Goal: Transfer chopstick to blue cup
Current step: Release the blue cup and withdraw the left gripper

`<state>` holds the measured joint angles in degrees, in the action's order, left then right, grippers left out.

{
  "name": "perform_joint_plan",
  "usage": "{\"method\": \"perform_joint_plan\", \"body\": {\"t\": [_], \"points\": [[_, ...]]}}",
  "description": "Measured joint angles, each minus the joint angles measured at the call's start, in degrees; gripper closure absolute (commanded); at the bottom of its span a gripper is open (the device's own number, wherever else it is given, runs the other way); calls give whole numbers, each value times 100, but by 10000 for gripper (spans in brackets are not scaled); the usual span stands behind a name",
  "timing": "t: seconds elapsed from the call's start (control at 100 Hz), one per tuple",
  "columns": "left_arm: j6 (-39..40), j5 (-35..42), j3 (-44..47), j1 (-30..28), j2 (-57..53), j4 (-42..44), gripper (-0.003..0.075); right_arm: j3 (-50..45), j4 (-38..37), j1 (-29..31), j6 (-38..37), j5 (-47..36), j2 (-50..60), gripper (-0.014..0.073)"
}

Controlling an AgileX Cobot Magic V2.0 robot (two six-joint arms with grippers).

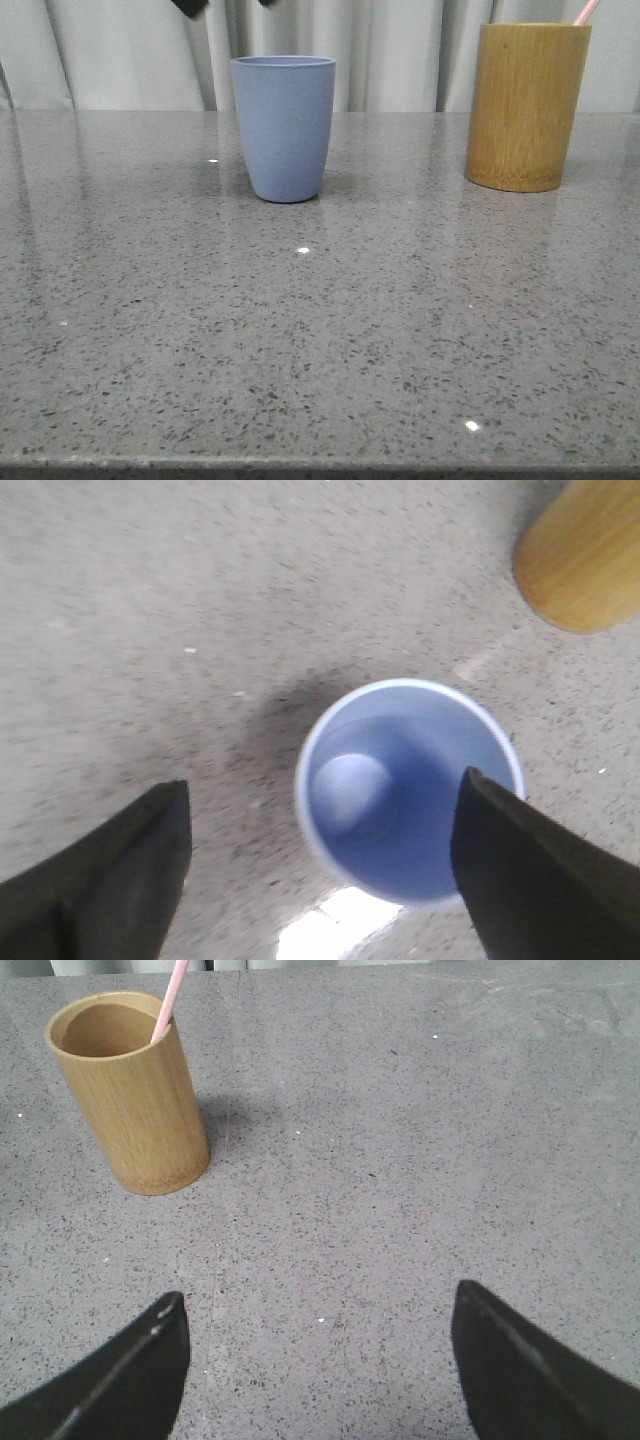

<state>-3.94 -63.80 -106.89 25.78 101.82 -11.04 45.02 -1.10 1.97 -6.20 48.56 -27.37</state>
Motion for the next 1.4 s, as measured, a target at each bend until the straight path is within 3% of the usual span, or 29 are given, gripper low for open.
{"method": "perform_joint_plan", "body": {"t": [0.34, 0.71, 0.93, 1.16, 1.4], "points": [[0, -40, 477, -862, -1624, 292, 193, 0, 0, 0, 0, 0, 0, 43], [0, 762, 3646, -1887, -4204, 383, 193, 0, 0, 0, 0, 0, 0, 43], [0, 852, 5159, -2020, -5702, 392, 193, 0, 0, 0, 0, 0, 0, 43], [0, 852, 5846, -2020, -6643, 395, 194, 0, 166, 0, 0, -112, 0, 43], [0, 912, 5898, -2020, -6744, 395, 194, 0, 550, 0, 0, -1477, -345, 43]]}}
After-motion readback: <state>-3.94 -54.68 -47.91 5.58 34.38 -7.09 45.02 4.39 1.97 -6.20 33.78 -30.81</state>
